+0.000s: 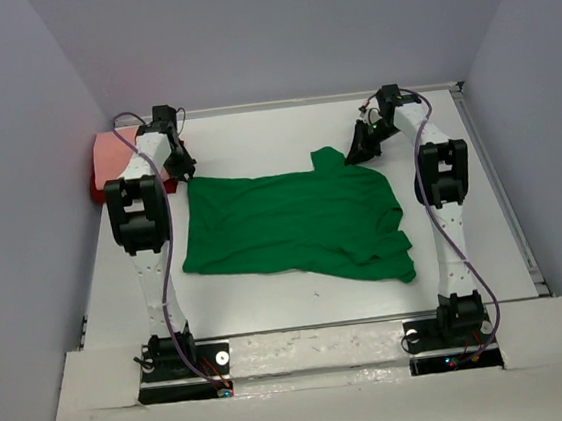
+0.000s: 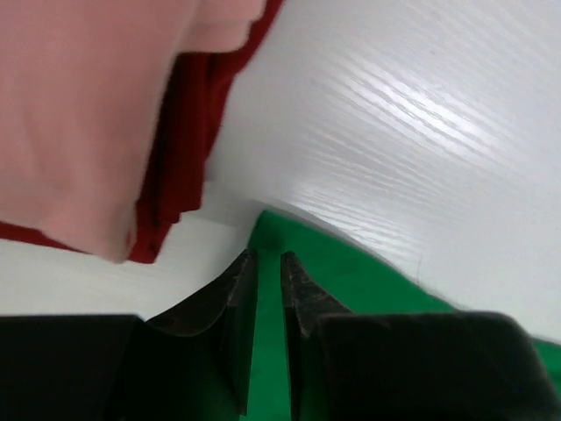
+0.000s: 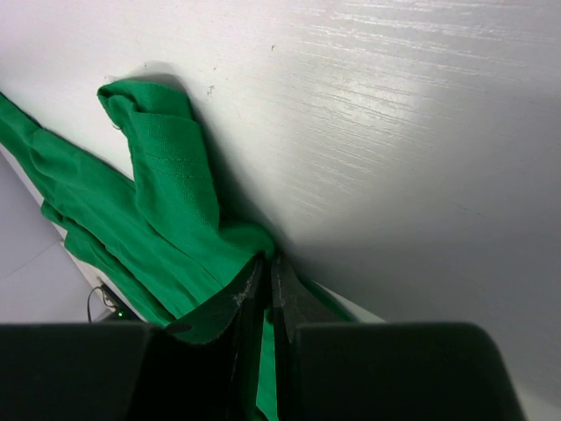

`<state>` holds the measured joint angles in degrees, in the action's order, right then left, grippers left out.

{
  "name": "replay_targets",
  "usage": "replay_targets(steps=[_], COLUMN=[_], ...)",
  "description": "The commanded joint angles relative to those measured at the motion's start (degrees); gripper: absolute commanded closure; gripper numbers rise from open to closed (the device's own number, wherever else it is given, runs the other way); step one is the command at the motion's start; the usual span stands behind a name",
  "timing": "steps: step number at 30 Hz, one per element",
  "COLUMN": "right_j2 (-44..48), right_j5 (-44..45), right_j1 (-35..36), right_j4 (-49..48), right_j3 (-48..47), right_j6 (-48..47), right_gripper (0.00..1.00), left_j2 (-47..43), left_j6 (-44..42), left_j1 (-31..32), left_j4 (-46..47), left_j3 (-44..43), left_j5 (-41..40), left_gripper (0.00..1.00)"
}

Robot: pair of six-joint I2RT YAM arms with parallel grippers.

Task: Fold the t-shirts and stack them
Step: Grap the side of the flattened tshirt furthest away from the robot with both arms

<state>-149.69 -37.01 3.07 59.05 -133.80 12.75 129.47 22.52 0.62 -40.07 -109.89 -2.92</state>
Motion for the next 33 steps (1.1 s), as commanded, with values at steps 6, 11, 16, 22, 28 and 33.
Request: replay_targets(steps=[6, 11, 16, 22, 28, 33], right_j2=[-0.34, -0.34, -0.61, -0.34, -0.17, -0.52], right_j5=[2.91, 2.03, 1.95, 2.21, 2.21, 2.21], right_j1=[0.53, 0.53, 0.53, 0.53, 0.53, 0.53], right_j4=[0.37, 0.19, 0.02, 0.1, 0.19, 0.28], right_j3=[-1.2, -1.29, -1.73, -1.64, -1.99, -2.61], right_j6=[-1.86, -1.86, -1.59, -1.68, -1.59, -1.5], right_gripper=[0.88, 0.88, 0.88, 0.88, 0.89, 0.9], left_j2=[-3.61, -3.08, -2.56, -1.06, 0.17, 0.78], left_j6=[-2.92, -3.36, -4.59, -4.07, -3.89, -3.45], left_j1=[-2.12, -2.2, -2.12, -2.38, -2.82, -3.17], left_j4=[4.04, 2.64, 1.4, 2.37, 4.03, 4.48], left_j3=[0.81, -0.15, -0.85, -0.94, -0.33, 0.11], left_j5=[12.06, 7.59, 3.53, 6.35, 9.24, 10.3], left_gripper=[0.69, 0.68, 0.58, 0.52, 0.52, 0.6])
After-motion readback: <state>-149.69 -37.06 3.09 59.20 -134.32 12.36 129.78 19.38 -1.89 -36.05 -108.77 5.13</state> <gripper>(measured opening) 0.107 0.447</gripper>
